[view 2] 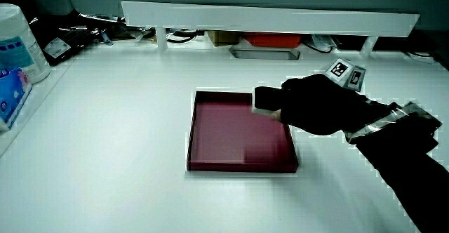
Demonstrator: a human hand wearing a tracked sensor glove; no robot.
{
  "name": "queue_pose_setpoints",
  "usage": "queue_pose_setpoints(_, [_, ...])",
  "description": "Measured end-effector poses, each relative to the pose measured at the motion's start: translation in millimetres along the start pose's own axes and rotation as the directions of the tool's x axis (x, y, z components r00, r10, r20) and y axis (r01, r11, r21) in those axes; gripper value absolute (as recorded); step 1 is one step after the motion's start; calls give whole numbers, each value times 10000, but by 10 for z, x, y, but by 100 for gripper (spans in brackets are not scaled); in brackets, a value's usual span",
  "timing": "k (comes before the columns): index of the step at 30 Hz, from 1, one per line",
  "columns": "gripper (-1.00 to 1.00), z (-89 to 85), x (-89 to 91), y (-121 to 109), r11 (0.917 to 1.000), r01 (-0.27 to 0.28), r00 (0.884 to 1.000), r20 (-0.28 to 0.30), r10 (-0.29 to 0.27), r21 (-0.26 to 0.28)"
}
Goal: Place eraser
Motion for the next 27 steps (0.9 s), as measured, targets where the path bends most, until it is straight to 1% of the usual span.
queue_pose_setpoints(2, [0,-84,-45,43,9999,-21,9999,166,23,-139])
queue_pose_setpoints(3, [0,-115,-78,52,9994,-104,9999,-47,102,-334])
queue_pose_setpoints(5, [0,-207,-105,87,9993,-41,9994,346,53,-369])
queue_pose_setpoints(7, [0,-272,-150,107,9984,-120,9997,190,131,-559])
queue_pose_setpoints(8, [0,-320,-146,123,9979,-84,9994,321,105,-636])
queue_pose_setpoints(9, [0,-361,-144,136,9967,-98,9996,258,119,-800])
queue_pose_setpoints(11, [0,-420,-146,154,9968,-36,9996,282,58,-804])
queue_pose_setpoints(13, [0,-502,-112,184,9950,82,9997,229,-60,-996])
queue_pose_setpoints(15, [0,-542,-116,188,9943,115,9997,215,-92,-1060])
queue_pose_setpoints(16, [0,-628,-51,231,9914,262,9996,162,-243,-1281])
queue_pose_setpoints(18, [0,-682,-41,247,9905,440,9986,332,-400,-1301])
queue_pose_setpoints(20, [0,-752,-14,271,9857,606,9980,268,-570,-1572])
queue_pose_setpoints(21, [0,-805,16,290,9814,776,9965,428,-712,-1758])
queue_pose_setpoints(22, [0,-807,3,282,9823,771,9964,468,-701,-1705])
queue_pose_setpoints(24, [0,-907,85,322,9767,1046,9937,586,-952,-1873])
queue_pose_setpoints(25, [0,-853,40,293,9790,909,9956,383,-853,-1826])
queue_pose_setpoints(26, [0,-881,60,311,9765,931,9953,430,-864,-1946])
queue_pose_setpoints(27, [0,-891,63,319,9762,983,9942,630,-876,-1932])
